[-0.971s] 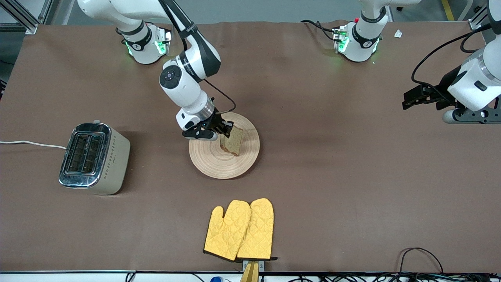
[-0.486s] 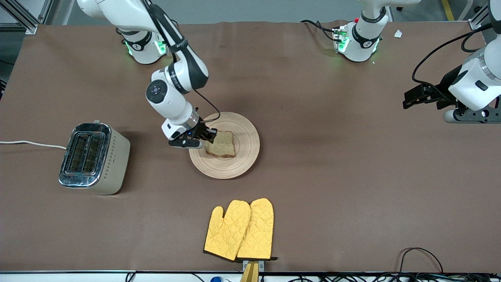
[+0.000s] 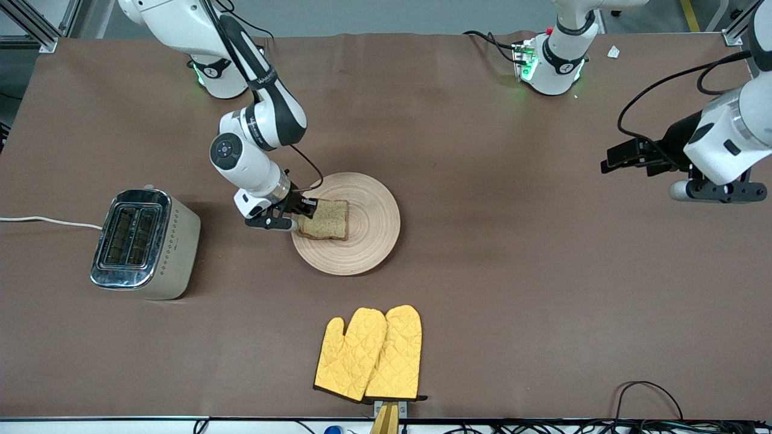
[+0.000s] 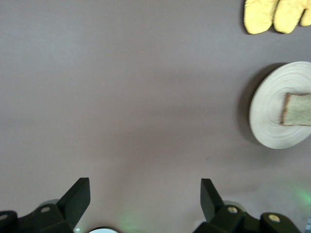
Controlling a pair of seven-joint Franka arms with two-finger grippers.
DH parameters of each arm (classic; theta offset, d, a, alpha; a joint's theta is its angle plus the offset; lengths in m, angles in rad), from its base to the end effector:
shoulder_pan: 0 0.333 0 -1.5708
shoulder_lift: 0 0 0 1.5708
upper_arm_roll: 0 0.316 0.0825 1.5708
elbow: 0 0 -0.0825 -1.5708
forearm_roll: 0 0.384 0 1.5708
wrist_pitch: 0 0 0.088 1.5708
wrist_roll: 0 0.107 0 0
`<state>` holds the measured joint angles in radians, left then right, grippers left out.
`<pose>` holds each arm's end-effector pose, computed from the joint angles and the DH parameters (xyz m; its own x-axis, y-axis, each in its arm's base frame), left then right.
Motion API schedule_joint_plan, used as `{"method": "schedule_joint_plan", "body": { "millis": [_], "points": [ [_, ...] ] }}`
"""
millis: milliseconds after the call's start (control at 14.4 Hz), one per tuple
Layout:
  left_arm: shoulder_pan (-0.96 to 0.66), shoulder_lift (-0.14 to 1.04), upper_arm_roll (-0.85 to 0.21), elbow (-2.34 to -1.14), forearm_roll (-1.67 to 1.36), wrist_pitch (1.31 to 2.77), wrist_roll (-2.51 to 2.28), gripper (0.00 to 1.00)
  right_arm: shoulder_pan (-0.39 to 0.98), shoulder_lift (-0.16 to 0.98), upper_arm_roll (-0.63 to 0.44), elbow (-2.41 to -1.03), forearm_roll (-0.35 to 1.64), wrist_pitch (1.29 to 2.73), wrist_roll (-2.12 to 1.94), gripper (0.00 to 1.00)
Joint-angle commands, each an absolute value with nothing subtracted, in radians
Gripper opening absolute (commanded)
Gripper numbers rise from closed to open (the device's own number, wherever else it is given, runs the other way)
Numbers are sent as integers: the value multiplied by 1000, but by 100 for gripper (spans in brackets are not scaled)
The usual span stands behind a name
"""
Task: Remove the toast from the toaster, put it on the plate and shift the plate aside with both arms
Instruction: 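Lower the bread onto the plate and open the right gripper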
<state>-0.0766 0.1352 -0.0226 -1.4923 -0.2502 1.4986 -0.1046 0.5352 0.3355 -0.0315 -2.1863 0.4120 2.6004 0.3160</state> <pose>0.5805 -0.0850 0.5818 0.9883 -0.0148 -0.1516 0.0216 -0.9716 0.2356 0.5004 0.2665 0.2390 0.9879 -0.1520 -0.0308 -0.1550 -0.9620 -0.2247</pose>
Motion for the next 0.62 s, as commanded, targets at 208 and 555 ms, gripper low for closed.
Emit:
{"method": "schedule_joint_plan", "body": {
  "millis": [208,555],
  "points": [
    [-61,225,-21,-1476,-405,1532,-83,100,483,229,-31,-2212,423,2519,293,100],
    [-23,304,-21,-1477,-569,1535,27,100,301,225,-49,-2076,385,2285,194,100]
  ]
}}
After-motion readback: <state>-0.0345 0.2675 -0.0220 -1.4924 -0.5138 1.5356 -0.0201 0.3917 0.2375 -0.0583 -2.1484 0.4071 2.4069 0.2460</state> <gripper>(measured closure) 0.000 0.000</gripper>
